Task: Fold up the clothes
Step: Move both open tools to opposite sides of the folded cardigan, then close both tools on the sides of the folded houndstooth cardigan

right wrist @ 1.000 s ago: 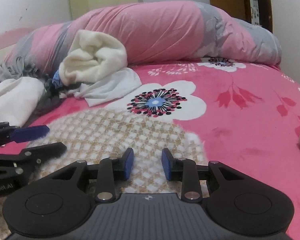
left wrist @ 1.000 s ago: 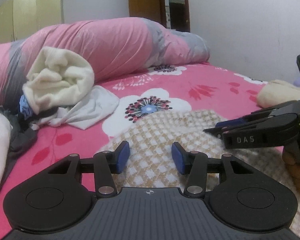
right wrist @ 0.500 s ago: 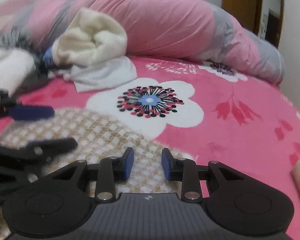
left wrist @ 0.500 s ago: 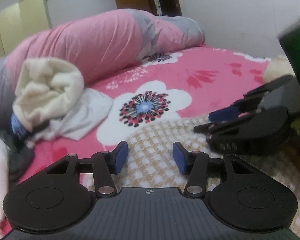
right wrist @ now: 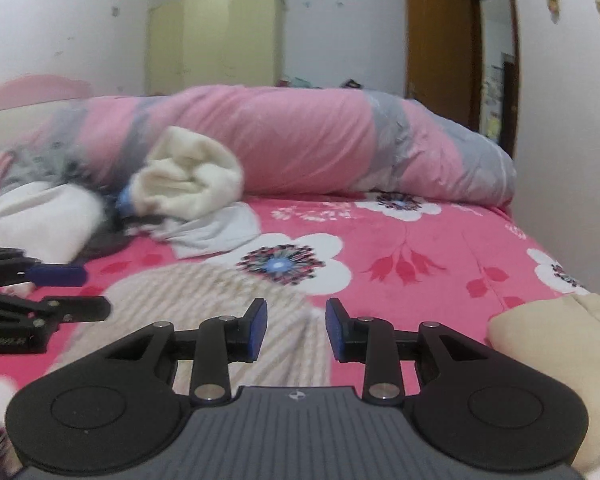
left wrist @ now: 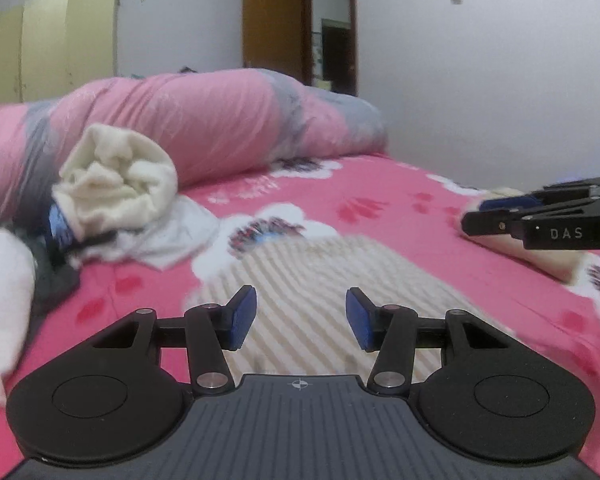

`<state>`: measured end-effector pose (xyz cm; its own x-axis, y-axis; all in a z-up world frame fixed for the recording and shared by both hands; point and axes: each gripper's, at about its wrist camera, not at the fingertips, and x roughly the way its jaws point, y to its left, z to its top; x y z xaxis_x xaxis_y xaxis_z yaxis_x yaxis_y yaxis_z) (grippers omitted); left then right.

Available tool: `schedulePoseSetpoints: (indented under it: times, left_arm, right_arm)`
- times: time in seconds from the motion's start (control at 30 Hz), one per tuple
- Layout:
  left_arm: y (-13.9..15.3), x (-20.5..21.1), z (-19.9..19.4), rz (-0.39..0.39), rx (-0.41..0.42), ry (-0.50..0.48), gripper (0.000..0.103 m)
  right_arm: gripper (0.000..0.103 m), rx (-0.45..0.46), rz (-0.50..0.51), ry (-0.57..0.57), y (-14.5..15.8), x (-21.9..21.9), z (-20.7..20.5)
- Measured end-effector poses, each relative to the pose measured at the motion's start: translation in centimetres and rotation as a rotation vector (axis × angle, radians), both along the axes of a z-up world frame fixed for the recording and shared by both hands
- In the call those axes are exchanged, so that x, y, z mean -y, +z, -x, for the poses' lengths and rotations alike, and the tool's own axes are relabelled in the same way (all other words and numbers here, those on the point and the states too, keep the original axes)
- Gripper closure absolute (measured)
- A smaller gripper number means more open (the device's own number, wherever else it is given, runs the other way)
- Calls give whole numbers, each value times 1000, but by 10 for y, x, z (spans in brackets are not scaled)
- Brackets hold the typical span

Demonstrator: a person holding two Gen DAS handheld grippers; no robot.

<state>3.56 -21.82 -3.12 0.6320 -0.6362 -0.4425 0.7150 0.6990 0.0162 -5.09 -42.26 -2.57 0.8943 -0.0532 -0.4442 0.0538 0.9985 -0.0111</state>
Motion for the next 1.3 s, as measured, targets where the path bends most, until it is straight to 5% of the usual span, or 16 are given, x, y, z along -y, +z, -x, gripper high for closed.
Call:
schedulePoseSetpoints:
  times: [0.1, 0.17, 0.23, 0.3, 0.57, 0.7, 0.8, 0.9, 1.03, 1.13, 1.3]
  left_arm:
    - [-16, -8, 27, -25, -14, -33, 54]
    - [-39, 0, 35, -119, -45, -37, 53]
    - [-60, 8, 49, -176, 78, -48, 53]
    - [-68, 15, 59, -233, 162, -55, 53]
    - [-41, -12, 64, -170, 111, -47, 53]
    - [-64, -9, 67, -204, 48, -51, 54]
    - [-62, -13, 62, -157, -15, -24, 54]
    - [-54, -23, 58, -120, -72, 7, 49]
    - [-42, -41, 58, -41, -167, 67, 43]
    - [-35, -47, 60, -22, -201, 102, 31]
    - [-33, -52, 51, 0, -303, 167, 6]
  right_arm:
    - [69, 16, 6, 51, 7, -11, 39]
    - [69, -67, 54, 87, -18, -27, 38]
    - [68, -179, 121, 72, -55, -39, 25]
    - [66, -158, 194, 54, -72, -49, 24]
    - [68, -128, 98, 21, -25, -50, 46]
    - [68, -239, 160, 48, -58, -60, 46]
    - [68, -212, 222, 36, -70, -71, 47]
    - [67, -199, 143, -24, -57, -68, 53]
    - [53, -128, -10, -105, -45, -57, 75]
    - [27, -74, -125, -165, -36, -48, 92]
    - [14, -52, -348, -244, -34, -26, 103]
